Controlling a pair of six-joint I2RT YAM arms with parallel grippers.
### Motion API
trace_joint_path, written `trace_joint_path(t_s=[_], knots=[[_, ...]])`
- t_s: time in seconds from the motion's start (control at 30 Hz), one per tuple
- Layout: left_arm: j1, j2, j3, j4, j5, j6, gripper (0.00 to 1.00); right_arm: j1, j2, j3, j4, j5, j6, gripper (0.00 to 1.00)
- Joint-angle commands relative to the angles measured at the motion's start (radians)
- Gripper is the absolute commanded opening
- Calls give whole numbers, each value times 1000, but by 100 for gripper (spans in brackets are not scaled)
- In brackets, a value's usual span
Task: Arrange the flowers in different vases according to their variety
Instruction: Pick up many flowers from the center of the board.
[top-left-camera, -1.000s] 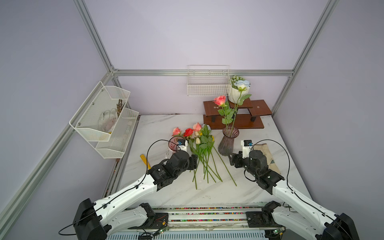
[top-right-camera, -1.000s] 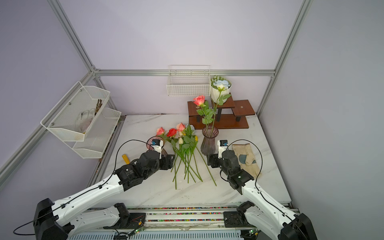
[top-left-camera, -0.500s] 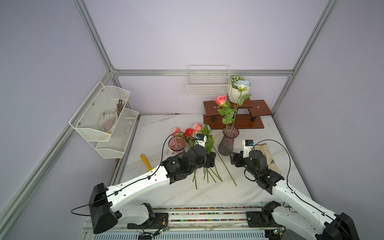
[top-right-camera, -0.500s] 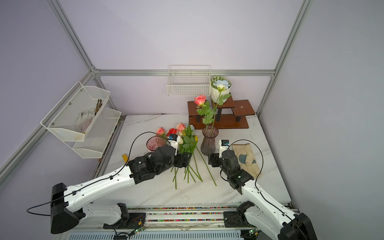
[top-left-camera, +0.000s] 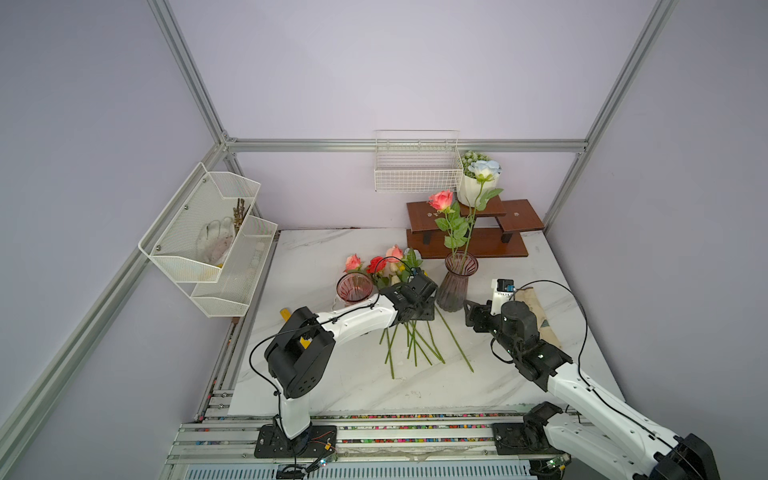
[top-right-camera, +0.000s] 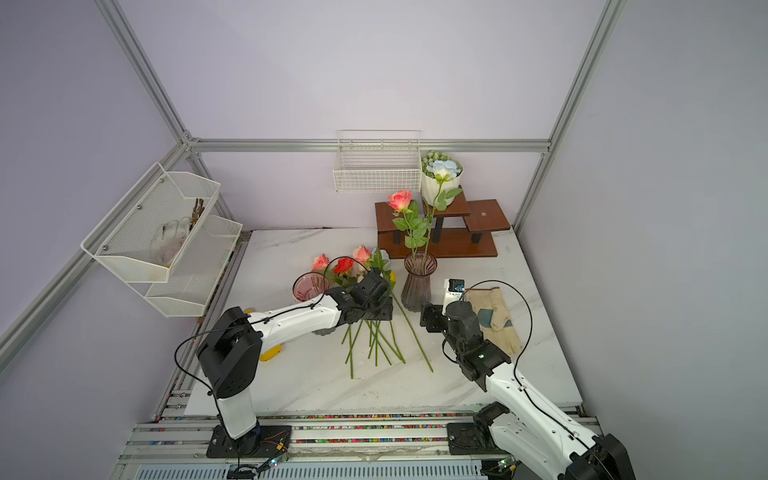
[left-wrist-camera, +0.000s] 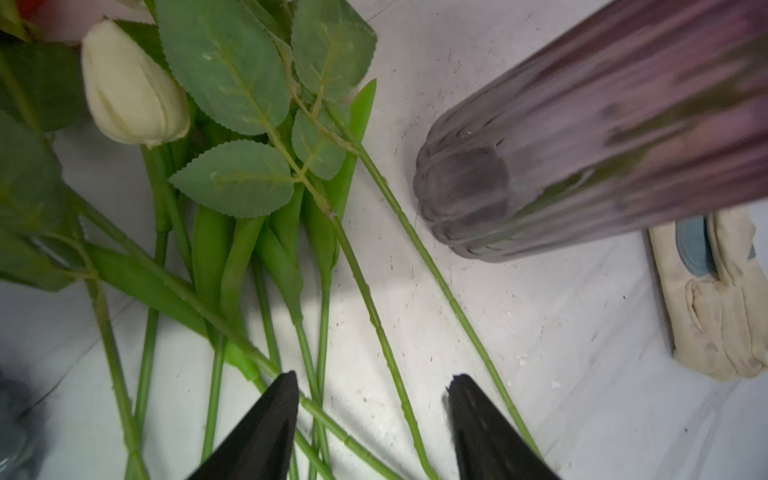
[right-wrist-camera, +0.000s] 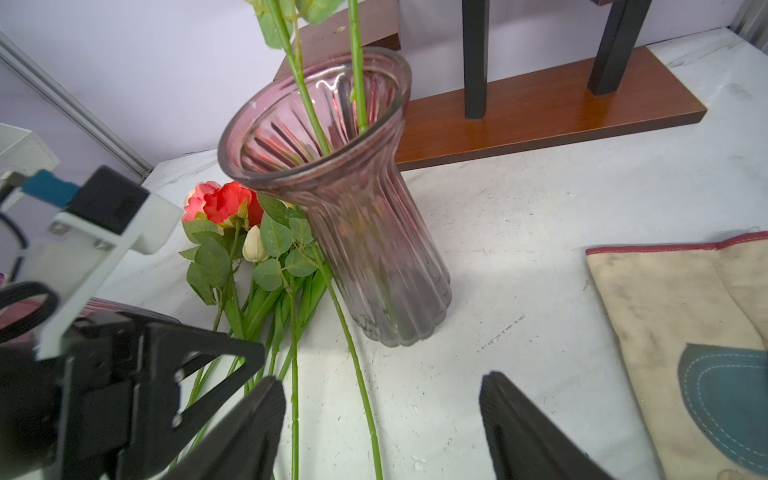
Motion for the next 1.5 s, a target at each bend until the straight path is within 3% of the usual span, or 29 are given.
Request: trace_joint_path(t_s=[0.0,0.37,0.63,0.97,1.2,1.33,1.47], knots=[[42,60,65,51,115,-17,56,-5,-8,-8,-16,15,12,79],[91,202,161,86,182,-18,30,-3,-4,-8,-14,1,10,79],[94,103,90,126,157,-26,0,-3,4,-8,-8,-8,7,79],[79,-245,-5,150,-37,60,0,-3,20,-7,2,-35,4,79],[89,-400,40,103,-148,203,0,-3,54,-4,9,-65,1,79],[117,-454,86,40,-131,273,0,-3,74,2,9,-102,-4,79],[128,-534,77,21,-69,302,0,-4,74,-8,80,-238,-40,79]])
